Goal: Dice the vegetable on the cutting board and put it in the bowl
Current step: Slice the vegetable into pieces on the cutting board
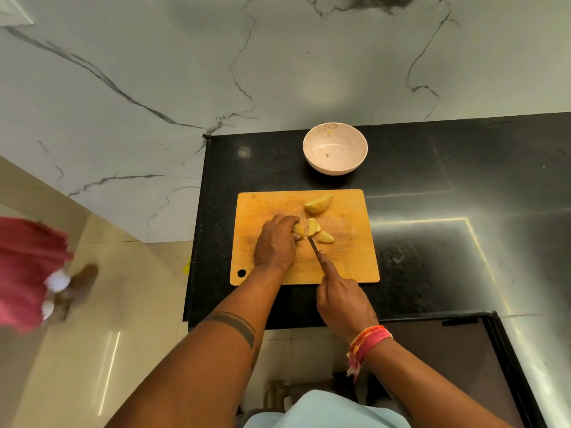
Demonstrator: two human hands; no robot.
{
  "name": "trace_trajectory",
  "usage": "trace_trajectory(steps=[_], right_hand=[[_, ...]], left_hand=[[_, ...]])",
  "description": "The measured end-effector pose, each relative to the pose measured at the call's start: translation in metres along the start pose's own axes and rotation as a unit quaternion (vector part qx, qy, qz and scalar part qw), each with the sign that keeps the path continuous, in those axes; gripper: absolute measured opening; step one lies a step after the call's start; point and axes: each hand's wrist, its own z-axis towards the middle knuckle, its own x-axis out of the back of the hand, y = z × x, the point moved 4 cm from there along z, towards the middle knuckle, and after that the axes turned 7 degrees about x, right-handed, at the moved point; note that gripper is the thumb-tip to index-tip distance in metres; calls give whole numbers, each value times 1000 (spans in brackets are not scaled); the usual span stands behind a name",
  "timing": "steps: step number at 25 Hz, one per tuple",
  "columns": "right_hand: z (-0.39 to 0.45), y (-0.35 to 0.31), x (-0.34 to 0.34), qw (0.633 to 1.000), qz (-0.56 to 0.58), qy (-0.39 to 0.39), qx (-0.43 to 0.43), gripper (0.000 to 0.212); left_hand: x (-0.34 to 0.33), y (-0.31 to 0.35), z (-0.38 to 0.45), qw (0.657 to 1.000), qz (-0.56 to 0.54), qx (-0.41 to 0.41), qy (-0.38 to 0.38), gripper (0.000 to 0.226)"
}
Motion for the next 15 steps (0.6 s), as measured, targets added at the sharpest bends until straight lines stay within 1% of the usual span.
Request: trace_trajectory(steps=[6, 15], right_hand=[[29, -18, 7, 998, 50, 25, 9, 65], [77, -29, 2, 1000, -1, -18, 21, 68]], left_hand=[[4, 2, -3, 1000, 9, -1, -4, 42], [6, 2, -4, 1000, -9, -1, 9, 34]])
